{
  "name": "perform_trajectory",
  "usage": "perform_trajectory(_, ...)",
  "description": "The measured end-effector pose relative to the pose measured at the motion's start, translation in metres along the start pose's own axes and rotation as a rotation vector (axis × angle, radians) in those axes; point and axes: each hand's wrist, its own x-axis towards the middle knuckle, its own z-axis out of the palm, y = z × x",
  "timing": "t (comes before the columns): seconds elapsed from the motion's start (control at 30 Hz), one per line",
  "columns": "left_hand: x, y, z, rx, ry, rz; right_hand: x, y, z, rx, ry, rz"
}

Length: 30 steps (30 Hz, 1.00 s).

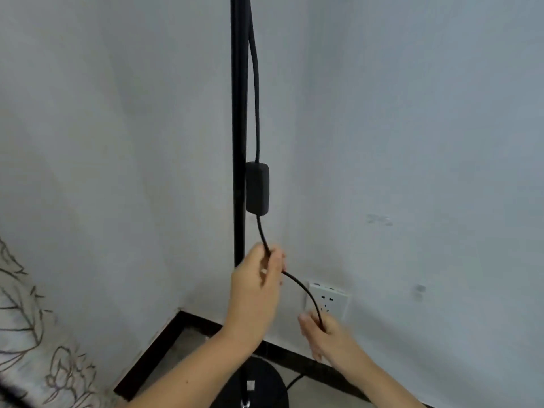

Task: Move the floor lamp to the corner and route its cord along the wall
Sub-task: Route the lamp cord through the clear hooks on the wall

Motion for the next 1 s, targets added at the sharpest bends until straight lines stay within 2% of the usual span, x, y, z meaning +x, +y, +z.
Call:
perform_trajectory(0.07,-0.008,-0.017,0.017,0.057,-0.184,-0.088,-0.001,0.000,-0.011,-0.002,-0.109,0.063)
perform_trajectory(0.13,-0.004,-0.028,0.027,0.103,-0.239,-0.172,-0.002,-0.008,-0.017,0.112,-0.132,0.055)
perform_trajectory(0.17,0.002,-0.032,0.031,0.115,-0.233,-0.200,-0.001,-0.013,-0.019,0.178,-0.085,0.044)
perform_trajectory(0.23,0.017,-0.034,0.039,0.106,-0.200,-0.225,0.006,-0.022,-0.023,0.249,0.098,0.012)
perform_trajectory(0.3,0.034,-0.034,0.047,0.050,-0.134,-0.254,0.023,-0.035,-0.027,0.197,0.243,-0.006)
perform_trajectory(0.47,0.069,-0.043,0.044,-0.306,0.266,-0.401,0.080,-0.073,-0.017,-0.077,0.398,-0.144)
perform_trajectory(0.53,0.078,-0.051,0.041,-0.412,0.371,-0.439,0.101,-0.088,-0.009,-0.172,0.447,-0.193)
perform_trajectory(0.77,0.085,-0.080,0.046,-0.543,0.474,-0.548,0.141,-0.101,0.008,-0.454,0.458,-0.123)
perform_trajectory(1.0,0.100,-0.079,0.047,-0.563,0.459,-0.477,0.148,-0.103,0.008,-0.648,0.436,-0.070)
